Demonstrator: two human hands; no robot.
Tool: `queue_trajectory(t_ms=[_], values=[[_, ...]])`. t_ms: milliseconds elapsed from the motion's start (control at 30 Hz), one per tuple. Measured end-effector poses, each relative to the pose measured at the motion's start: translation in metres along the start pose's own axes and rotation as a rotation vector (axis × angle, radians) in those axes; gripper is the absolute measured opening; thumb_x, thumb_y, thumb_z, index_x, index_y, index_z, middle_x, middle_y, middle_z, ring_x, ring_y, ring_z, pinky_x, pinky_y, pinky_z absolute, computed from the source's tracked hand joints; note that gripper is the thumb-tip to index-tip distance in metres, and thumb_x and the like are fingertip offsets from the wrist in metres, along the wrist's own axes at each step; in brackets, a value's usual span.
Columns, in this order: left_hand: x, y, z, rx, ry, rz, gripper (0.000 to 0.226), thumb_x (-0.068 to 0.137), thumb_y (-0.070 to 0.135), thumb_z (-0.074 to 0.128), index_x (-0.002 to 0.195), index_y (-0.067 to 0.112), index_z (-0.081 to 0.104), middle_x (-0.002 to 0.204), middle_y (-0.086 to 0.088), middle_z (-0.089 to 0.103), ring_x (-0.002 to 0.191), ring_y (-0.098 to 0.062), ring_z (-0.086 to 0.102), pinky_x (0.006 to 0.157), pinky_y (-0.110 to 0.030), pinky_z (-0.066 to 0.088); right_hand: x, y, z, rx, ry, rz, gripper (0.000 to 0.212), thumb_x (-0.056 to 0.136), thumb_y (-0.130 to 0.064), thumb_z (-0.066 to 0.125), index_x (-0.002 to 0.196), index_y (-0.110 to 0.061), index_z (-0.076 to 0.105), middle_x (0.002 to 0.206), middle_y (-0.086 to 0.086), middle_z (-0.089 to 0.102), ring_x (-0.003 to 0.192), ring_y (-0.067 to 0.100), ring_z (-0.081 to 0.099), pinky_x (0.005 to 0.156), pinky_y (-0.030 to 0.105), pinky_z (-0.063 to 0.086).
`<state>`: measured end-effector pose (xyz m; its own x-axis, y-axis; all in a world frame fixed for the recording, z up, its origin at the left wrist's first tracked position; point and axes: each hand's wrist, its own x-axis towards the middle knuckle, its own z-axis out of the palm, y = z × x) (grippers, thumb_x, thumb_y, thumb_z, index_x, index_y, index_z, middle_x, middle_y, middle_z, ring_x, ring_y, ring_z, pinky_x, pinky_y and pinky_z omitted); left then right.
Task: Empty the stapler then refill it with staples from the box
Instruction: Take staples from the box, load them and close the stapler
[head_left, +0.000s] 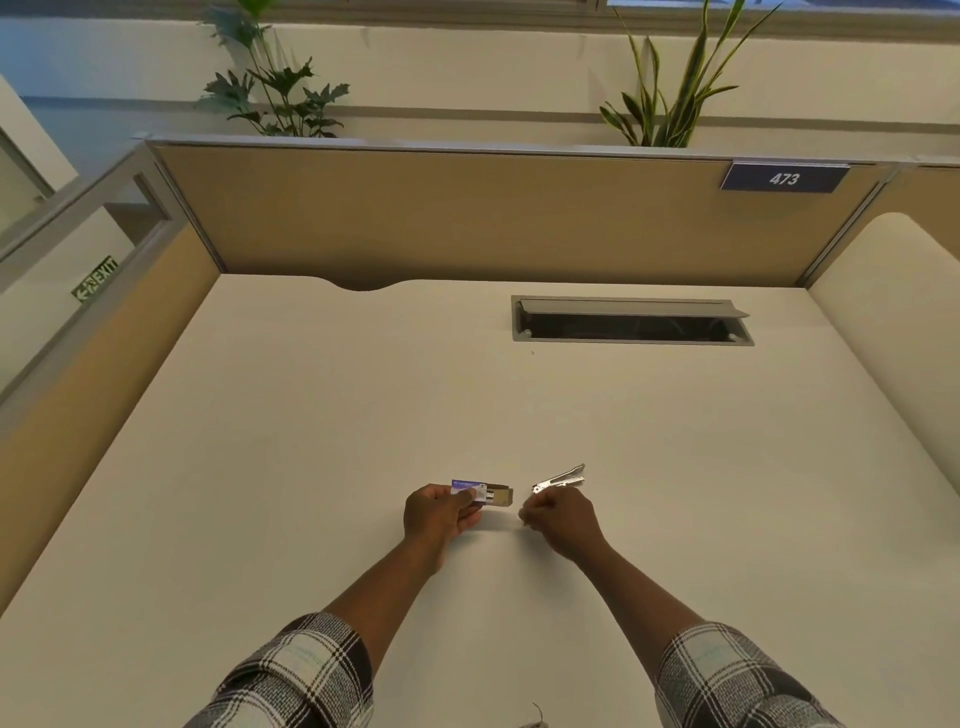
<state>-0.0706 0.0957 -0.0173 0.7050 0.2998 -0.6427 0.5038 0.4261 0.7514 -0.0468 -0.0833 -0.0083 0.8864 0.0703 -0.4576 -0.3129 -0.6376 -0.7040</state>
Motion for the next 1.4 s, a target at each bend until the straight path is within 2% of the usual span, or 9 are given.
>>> queue_trajectory(t_ms=[100,233,433,600,700,800,933,1233,1400], values=[[-0.003,0.002,-0.003,-0.029,-0.010,0.000,0.033,0.077,-0.003,0.076,0.099,0.005,0.053,0.094,-0.026,0.070,0.072,-0.029,0.073,0.066,-0.035,0.062,0.002,0.003,0.013,-0.187,0.072,-0.005,0.012,0.073,-0.022,0.073,0.068,-0.031,0.066,0.073,-0.009,0.063,0.083,0.013,0.062,0.077,0.027,0.046],[-0.004,0.003,-0.006,-0.032,-0.014,0.001,0.037,0.076,-0.002,0.077,0.101,0.011,0.052,0.094,-0.025,0.069,0.075,-0.031,0.073,0.070,-0.037,0.062,-0.004,0.005,0.021,-0.242,0.107,-0.026,0.015,0.073,-0.015,0.068,0.069,-0.027,0.060,0.071,-0.008,0.060,0.075,0.010,0.052,0.060,0.005,0.028],[-0.003,0.005,-0.012,-0.054,-0.045,-0.022,0.033,0.077,-0.003,0.076,0.101,0.009,0.056,0.095,-0.025,0.071,0.075,-0.030,0.073,0.070,-0.037,0.062,-0.007,0.011,0.028,-0.181,0.092,-0.029,0.015,0.074,-0.011,0.070,0.069,-0.022,0.062,0.060,-0.012,0.052,0.062,0.007,0.050,0.051,0.011,0.031],[-0.002,0.006,-0.016,-0.081,-0.063,-0.034,0.035,0.076,-0.003,0.076,0.102,0.007,0.055,0.093,-0.025,0.071,0.074,-0.030,0.073,0.069,-0.035,0.062,-0.007,0.008,0.026,-0.243,0.096,-0.102,0.011,0.083,-0.015,0.065,0.084,-0.010,0.076,0.076,0.001,0.064,0.079,0.014,0.058,0.060,0.014,0.034],[0.000,0.005,-0.017,-0.081,-0.058,-0.046,0.035,0.077,-0.002,0.076,0.103,0.007,0.056,0.096,-0.026,0.071,0.076,-0.030,0.073,0.075,-0.040,0.062,-0.009,-0.001,0.024,-0.096,0.151,-0.150,0.019,0.086,-0.018,0.066,0.104,-0.013,0.073,0.093,0.002,0.072,0.083,0.017,0.067,0.068,0.016,0.037],[0.001,0.004,-0.016,-0.061,-0.040,-0.064,0.034,0.077,0.000,0.077,0.103,0.009,0.057,0.097,-0.023,0.072,0.078,-0.029,0.074,0.079,-0.042,0.061,-0.008,-0.007,0.025,0.096,0.066,-0.182,0.030,0.086,-0.011,0.066,0.116,-0.014,0.064,0.091,-0.001,0.073,0.074,0.013,0.071,0.069,0.014,0.050],[-0.002,0.005,-0.015,-0.037,-0.038,-0.065,0.032,0.078,0.003,0.076,0.103,0.010,0.057,0.095,-0.022,0.073,0.073,-0.024,0.074,0.064,-0.033,0.061,-0.005,-0.012,0.027,0.132,0.077,-0.210,0.024,0.082,-0.009,0.069,0.105,-0.018,0.067,0.079,-0.001,0.075,0.070,0.009,0.072,0.080,0.038,0.058],[-0.008,0.010,-0.017,0.004,-0.064,-0.033,0.028,0.078,0.001,0.076,0.098,0.012,0.060,0.093,-0.023,0.073,0.076,-0.028,0.074,0.063,-0.033,0.060,-0.005,-0.016,0.022,0.230,0.027,-0.163,0.020,0.070,-0.015,0.078,0.081,-0.029,0.069,0.073,0.003,0.074,0.064,0.011,0.068,0.066,0.027,0.052],[-0.012,0.008,-0.015,0.019,-0.097,-0.006,0.030,0.077,0.001,0.077,0.100,0.009,0.058,0.092,-0.023,0.073,0.076,-0.029,0.074,0.069,-0.036,0.061,-0.005,-0.019,0.024,0.244,0.011,-0.197,0.021,0.075,-0.018,0.080,0.094,-0.025,0.074,0.077,0.003,0.073,0.064,0.011,0.064,0.066,0.024,0.053]])
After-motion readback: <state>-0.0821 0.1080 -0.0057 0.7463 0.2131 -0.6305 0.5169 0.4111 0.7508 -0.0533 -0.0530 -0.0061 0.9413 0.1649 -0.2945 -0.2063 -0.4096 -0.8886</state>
